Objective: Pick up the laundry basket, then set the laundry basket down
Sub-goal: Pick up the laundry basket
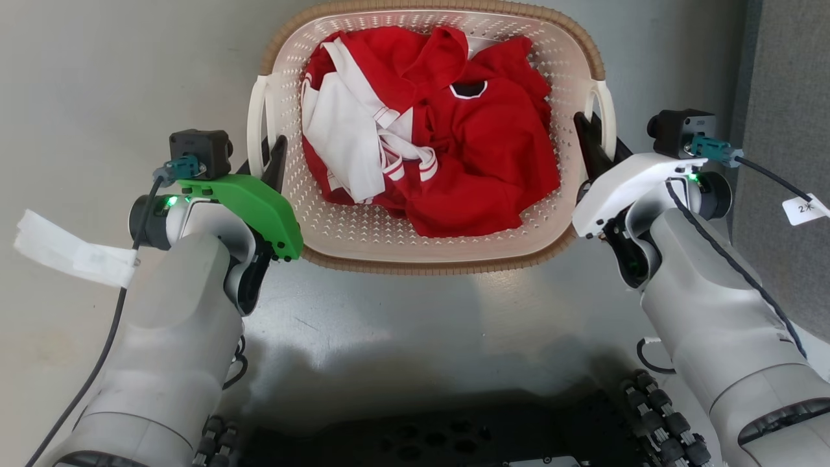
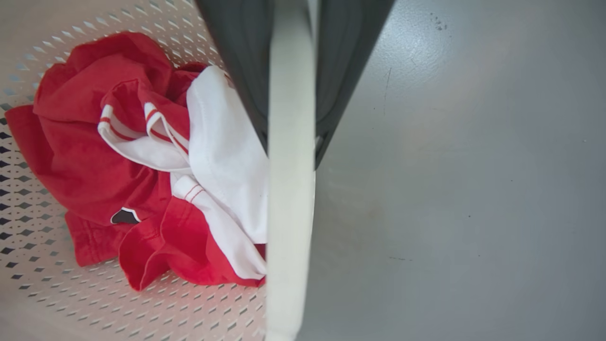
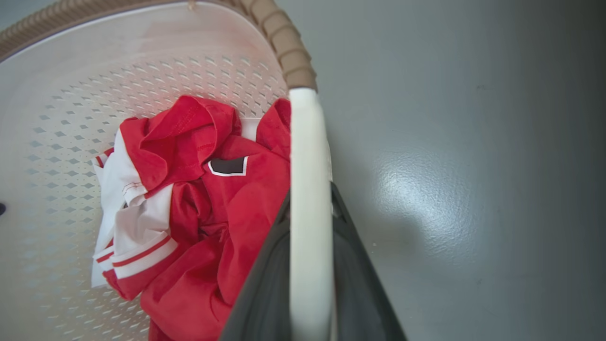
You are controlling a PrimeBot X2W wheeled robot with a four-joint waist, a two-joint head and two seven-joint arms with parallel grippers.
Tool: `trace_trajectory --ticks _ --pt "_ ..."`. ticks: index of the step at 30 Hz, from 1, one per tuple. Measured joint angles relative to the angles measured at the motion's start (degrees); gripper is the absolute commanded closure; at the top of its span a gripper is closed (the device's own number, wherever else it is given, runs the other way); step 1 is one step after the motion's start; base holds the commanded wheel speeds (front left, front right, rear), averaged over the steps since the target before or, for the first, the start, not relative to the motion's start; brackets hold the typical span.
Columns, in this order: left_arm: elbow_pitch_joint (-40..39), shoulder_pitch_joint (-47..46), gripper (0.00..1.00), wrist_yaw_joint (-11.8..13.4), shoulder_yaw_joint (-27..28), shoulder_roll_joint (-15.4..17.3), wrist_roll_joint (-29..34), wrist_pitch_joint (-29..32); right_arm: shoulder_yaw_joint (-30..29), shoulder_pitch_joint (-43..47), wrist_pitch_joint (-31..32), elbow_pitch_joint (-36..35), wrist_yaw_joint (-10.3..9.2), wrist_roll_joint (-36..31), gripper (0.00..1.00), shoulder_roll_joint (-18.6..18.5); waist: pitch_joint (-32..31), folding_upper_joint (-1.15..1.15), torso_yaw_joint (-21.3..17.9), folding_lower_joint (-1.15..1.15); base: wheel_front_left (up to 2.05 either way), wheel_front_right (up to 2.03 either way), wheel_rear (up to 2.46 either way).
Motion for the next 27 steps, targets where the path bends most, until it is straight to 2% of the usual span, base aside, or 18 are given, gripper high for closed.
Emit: trace_trajectory --ticks 12,27 --pt "3.6 0.0 1.00 0.0 -2.3 0.0 -3.4 0.0 3.6 0.0 0.0 1.0 -0.05 2.3 1.00 0.0 -3.2 0.00 -0.3 0.00 0.00 0.00 0.00" --pt "6.3 3.2 1.00 0.0 -5.4 -0.1 -9.1 3.8 9.2 1.1 0.4 4.6 -0.05 6.7 1.00 0.0 -13.0 0.00 -1.0 0.00 0.00 0.00 0.00"
